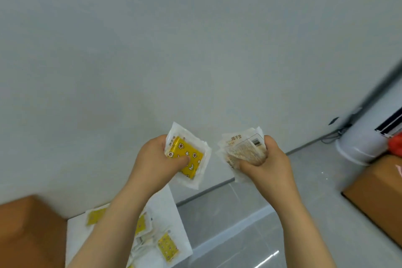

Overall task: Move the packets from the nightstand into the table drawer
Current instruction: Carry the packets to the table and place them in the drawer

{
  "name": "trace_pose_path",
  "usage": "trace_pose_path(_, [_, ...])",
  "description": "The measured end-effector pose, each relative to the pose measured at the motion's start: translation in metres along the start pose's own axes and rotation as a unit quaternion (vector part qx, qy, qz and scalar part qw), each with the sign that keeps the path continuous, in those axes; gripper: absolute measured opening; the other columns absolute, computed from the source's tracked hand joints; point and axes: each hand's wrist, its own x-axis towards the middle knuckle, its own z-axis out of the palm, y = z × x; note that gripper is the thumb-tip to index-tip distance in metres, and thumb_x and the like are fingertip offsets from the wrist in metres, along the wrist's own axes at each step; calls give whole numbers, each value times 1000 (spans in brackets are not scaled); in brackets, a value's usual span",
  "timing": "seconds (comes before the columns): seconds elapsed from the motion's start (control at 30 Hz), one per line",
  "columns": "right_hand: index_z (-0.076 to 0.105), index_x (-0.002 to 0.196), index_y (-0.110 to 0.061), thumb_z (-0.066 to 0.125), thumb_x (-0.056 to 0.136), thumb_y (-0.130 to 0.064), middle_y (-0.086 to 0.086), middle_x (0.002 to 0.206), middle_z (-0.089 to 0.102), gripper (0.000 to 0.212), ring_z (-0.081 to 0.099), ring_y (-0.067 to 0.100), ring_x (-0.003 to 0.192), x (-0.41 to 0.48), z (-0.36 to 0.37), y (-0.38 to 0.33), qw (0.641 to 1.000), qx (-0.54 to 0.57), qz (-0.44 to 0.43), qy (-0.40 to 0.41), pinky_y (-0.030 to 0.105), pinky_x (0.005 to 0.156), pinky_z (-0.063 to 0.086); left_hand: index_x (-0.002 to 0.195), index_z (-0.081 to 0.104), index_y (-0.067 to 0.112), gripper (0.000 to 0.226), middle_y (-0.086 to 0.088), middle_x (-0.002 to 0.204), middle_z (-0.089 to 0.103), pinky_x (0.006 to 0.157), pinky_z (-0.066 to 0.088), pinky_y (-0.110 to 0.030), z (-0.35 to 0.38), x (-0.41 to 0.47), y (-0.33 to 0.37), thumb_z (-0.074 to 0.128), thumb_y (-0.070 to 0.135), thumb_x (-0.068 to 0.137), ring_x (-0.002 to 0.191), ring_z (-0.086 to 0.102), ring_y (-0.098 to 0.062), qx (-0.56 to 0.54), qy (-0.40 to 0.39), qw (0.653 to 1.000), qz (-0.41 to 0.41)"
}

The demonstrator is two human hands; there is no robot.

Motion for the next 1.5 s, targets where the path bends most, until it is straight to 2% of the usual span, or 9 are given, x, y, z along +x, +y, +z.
trace_pose_path(0.1, [52, 84, -27, 77, 70, -18, -11, 74, 65, 31, 60, 4, 67, 0, -68, 24, 999, -2, 0, 39, 26, 57, 50, 79, 65, 24, 15, 5, 77, 70, 57, 46, -19, 58, -12, 44, 76, 16, 73, 72, 67, -10, -18, -39, 998, 37])
trace_pose_path(0.2, [52, 85, -26, 75, 71, -15, -10, 74, 65, 29, 59, 1, 67, -4, -132, 52, 997, -11, 1, 78, 13, 50, 45, 79, 64, 24, 15, 6, 76, 70, 54, 46, -17, 118, -23, 83, 76, 16, 74, 69, 66, -8, -19, -81, 994, 71])
trace_pose_path(0.43, [56, 96, -30, 72, 70, -13, -19, 84, 67, 35, 63, 1, 76, -26, -248, 114, 984, 4, 53, 173, 31, 63, 57, 80, 66, 23, 15, 7, 73, 71, 51, 46, -11, 243, -42, 153, 75, 13, 73, 65, 66, -1, -26, -179, 976, 124])
trace_pose_path(0.6, [55, 87, -25, 72, 71, -10, -13, 81, 67, 28, 62, 0, 72, -46, -302, 155, 966, 10, 99, 240, 18, 54, 51, 81, 68, 22, 15, 6, 75, 72, 59, 53, -19, 317, -51, 188, 76, 13, 72, 65, 67, -2, 1, -258, 953, 161])
trace_pose_path(0.67, [55, 87, -26, 72, 71, -11, -12, 85, 67, 27, 62, 1, 75, -53, -318, 172, 955, 13, 126, 268, 21, 57, 53, 81, 68, 21, 15, 6, 75, 72, 60, 53, -19, 347, -53, 199, 76, 13, 72, 66, 67, -2, 14, -291, 941, 174])
trace_pose_path(0.97, [57, 91, -25, 67, 77, -14, -13, 84, 67, 21, 64, 1, 77, -60, -390, 227, 892, 6, 234, 386, 26, 58, 57, 79, 65, 24, 19, 7, 73, 72, 56, 47, -16, 472, -50, 260, 77, 12, 71, 65, 67, -4, 30, -437, 869, 231])
trace_pose_path(1.2, [56, 89, -28, 67, 76, -14, -15, 83, 67, 21, 64, 0, 74, -55, -425, 265, 832, 1, 320, 454, 19, 55, 54, 81, 63, 26, 20, 10, 77, 70, 58, 47, -19, 562, -39, 297, 77, 13, 73, 71, 66, -4, 70, -530, 803, 262])
trace_pose_path(1.33, [57, 90, -19, 66, 75, -15, -5, 80, 67, 18, 63, 10, 68, -74, -431, 291, 787, 2, 385, 481, 27, 58, 53, 80, 65, 23, 17, 9, 74, 71, 64, 53, -27, 614, -49, 299, 76, 13, 72, 71, 67, -7, 102, -569, 769, 273])
trace_pose_path(1.5, [54, 88, -13, 64, 74, -14, 5, 79, 65, 17, 55, 13, 59, -108, -449, 322, 735, 39, 428, 524, 23, 50, 47, 74, 66, 20, 14, 6, 68, 71, 65, 55, -32, 673, -86, 299, 77, 13, 69, 67, 67, -9, 149, -626, 707, 294])
